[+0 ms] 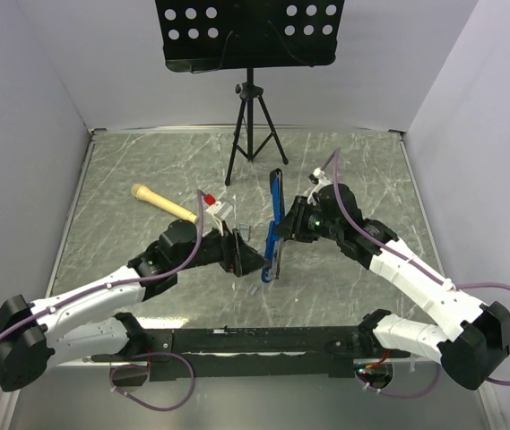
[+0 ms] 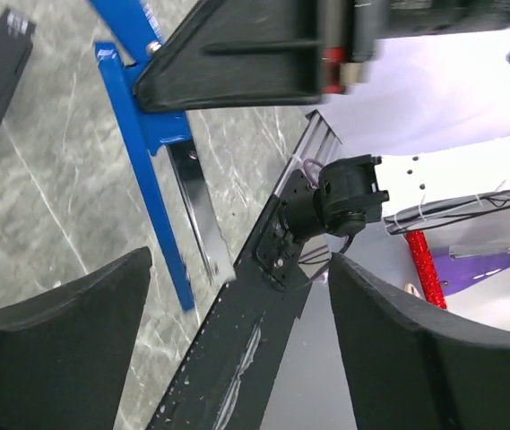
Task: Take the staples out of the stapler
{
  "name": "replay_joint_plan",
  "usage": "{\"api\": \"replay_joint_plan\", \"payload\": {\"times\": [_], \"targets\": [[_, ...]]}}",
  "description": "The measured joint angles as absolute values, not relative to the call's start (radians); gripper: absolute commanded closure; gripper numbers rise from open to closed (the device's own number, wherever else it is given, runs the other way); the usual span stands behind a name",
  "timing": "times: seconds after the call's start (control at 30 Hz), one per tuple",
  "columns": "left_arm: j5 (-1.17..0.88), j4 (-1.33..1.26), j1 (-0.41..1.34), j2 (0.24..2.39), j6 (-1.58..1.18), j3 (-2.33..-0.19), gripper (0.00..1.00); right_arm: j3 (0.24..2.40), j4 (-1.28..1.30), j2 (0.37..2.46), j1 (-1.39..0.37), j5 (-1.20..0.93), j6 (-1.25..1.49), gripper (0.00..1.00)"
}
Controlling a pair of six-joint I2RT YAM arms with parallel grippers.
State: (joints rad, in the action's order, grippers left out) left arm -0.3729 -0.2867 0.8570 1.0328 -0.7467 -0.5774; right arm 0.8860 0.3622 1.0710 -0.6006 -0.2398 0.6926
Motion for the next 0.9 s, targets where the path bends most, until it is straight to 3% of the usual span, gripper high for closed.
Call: {"api": "replay_joint_plan", "payload": {"times": [0.27,0.53,0.83,0.9], "targets": [[-0.321,-0.139,0.857,0.982,-0.633,-0.648,0.01,0.912,0.535,1.071,-0.405,-0.181,0.596,1.0],[-0.088,0.11,0.858,0.946,-0.459,-0.764,0.03,0.922,0.712,1.174,-0.126,-0.077,0.459,1.0],[0.139,0.255,0.858,0.924,-0.348,-0.803,0.03,0.929,0.728,1.412,0.014,-0.068,0.406,1.0],[0.178,0.268,0.858,0.921,-0.34,-0.803,0.03,0.93,0.725,1.449,0.024,-0.068,0.406,0.94]]}}
